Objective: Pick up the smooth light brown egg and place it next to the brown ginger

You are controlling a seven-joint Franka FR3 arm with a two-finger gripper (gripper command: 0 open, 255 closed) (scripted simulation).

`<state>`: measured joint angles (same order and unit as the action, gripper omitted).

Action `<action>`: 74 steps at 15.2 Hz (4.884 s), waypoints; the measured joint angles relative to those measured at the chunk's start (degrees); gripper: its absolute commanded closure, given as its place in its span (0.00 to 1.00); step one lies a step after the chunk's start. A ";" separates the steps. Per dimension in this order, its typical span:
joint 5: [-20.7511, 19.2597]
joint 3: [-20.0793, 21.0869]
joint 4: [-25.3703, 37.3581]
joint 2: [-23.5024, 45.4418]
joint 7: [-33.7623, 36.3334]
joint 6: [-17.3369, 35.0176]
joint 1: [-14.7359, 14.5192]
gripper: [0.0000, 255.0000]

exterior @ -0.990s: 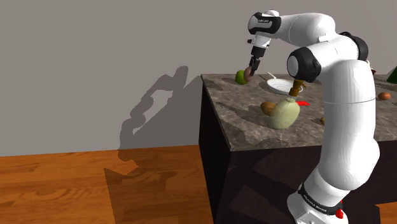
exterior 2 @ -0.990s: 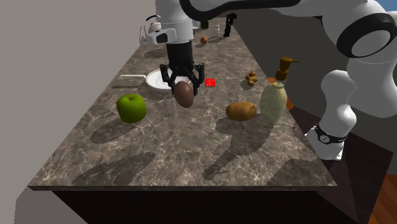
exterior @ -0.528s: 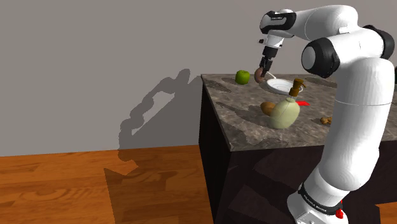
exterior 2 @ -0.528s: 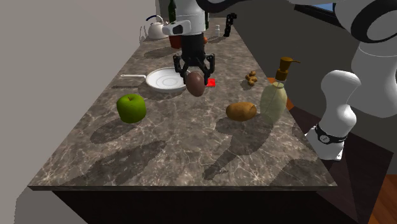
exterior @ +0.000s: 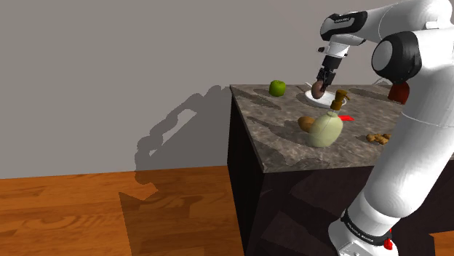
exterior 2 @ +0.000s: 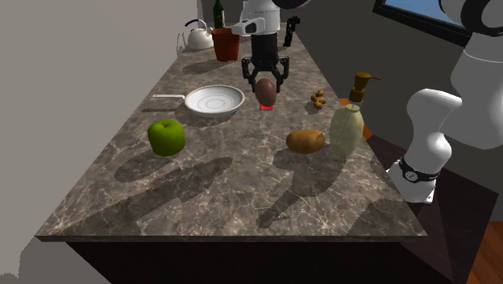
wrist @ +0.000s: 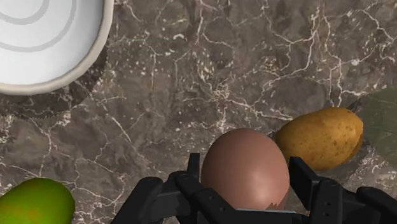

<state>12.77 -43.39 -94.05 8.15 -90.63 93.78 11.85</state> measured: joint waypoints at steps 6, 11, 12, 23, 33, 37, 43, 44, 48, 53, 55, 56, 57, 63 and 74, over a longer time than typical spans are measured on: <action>-4.14 -2.75 -5.16 -5.33 -4.70 0.68 2.22 1.00; -7.84 -5.39 -8.74 -9.57 -9.23 0.87 4.72 1.00; -8.35 -5.92 -8.90 -10.04 -10.18 0.61 5.25 1.00; -8.76 -14.32 -6.75 -7.66 -26.04 -1.36 12.78 1.00; -6.32 -17.68 -8.65 -3.52 -34.76 2.02 17.14 1.00; -5.52 -17.63 -10.95 -2.61 -35.50 4.71 17.40 1.00; -4.34 -17.41 -14.72 -1.38 -36.47 9.01 17.67 1.00; -4.25 -17.38 -15.49 -1.32 -36.58 9.81 17.66 1.00; -2.61 -17.07 -17.56 0.46 -37.95 12.65 18.33 1.00; -1.30 -16.80 -18.88 1.71 -38.98 14.87 18.89 1.00; -1.32 -16.80 -18.94 1.67 -38.93 14.94 18.84 1.00; -1.33 -16.81 -18.96 1.65 -38.92 14.96 18.82 1.00; -1.26 -16.80 -18.91 1.74 -38.98 14.94 18.87 1.00; -1.38 -16.75 -19.32 1.68 -38.92 14.99 18.73 0.00; -2.63 -17.34 -12.69 0.79 -38.01 7.98 18.91 0.00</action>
<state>10.14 -60.73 -106.74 8.94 -128.64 101.76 30.76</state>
